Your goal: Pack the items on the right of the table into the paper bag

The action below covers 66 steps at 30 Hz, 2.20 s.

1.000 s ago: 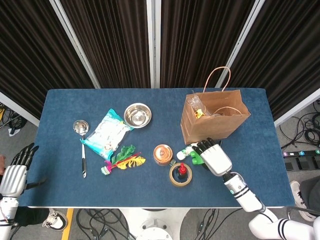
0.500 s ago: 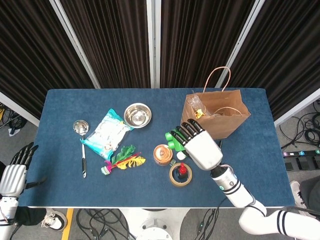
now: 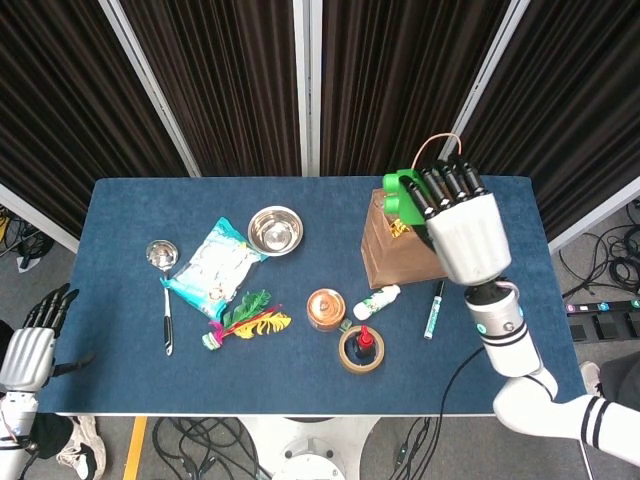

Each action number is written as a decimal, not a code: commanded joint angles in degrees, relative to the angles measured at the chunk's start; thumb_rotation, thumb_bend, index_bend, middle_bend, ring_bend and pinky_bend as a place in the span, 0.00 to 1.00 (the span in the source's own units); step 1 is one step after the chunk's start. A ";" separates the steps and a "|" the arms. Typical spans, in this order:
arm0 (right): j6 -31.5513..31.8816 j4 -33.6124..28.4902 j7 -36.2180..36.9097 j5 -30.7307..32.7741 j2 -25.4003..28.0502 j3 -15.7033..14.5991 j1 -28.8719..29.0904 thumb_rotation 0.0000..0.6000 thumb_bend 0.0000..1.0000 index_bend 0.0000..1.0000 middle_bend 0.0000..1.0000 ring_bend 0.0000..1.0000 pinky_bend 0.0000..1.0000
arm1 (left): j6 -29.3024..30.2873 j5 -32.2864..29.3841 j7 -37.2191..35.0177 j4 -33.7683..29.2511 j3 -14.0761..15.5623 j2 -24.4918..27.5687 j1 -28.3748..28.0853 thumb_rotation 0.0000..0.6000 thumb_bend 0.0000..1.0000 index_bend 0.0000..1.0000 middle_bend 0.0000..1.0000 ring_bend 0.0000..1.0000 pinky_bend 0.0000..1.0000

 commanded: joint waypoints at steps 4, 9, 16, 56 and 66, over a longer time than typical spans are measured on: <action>-1.02 8.73 1.28 5.41 1.78 0.65 -0.26 1.00 0.05 0.37 0.41 0.32 0.31 | -0.24 -0.03 0.31 -0.21 0.10 -0.05 -0.05 1.00 0.17 0.10 0.12 0.02 0.15; -2.57 14.04 3.08 8.40 0.55 -0.91 -0.07 1.00 0.05 0.37 0.41 0.32 0.31 | -0.44 -0.03 0.65 -0.27 0.26 -0.23 -0.03 1.00 0.17 0.10 0.12 0.02 0.15; -5.68 15.95 5.77 11.02 -0.91 -4.20 -0.11 1.00 0.02 0.37 0.41 0.32 0.30 | -0.52 -0.19 0.54 -0.29 0.21 -0.14 0.00 1.00 0.17 0.10 0.12 0.02 0.15; 1.94 -2.96 9.10 1.14 0.76 -1.71 6.36 1.00 0.00 0.18 0.23 0.12 0.08 | -0.01 -0.18 1.32 -1.73 -0.13 0.39 -0.16 1.00 0.17 0.10 0.12 0.02 0.15; -5.45 -6.13 6.92 -5.88 0.02 -15.30 4.35 1.00 0.00 0.24 0.27 0.19 0.14 | -0.15 -0.38 1.04 -1.64 -0.14 0.54 -0.07 1.00 0.17 0.10 0.12 0.02 0.15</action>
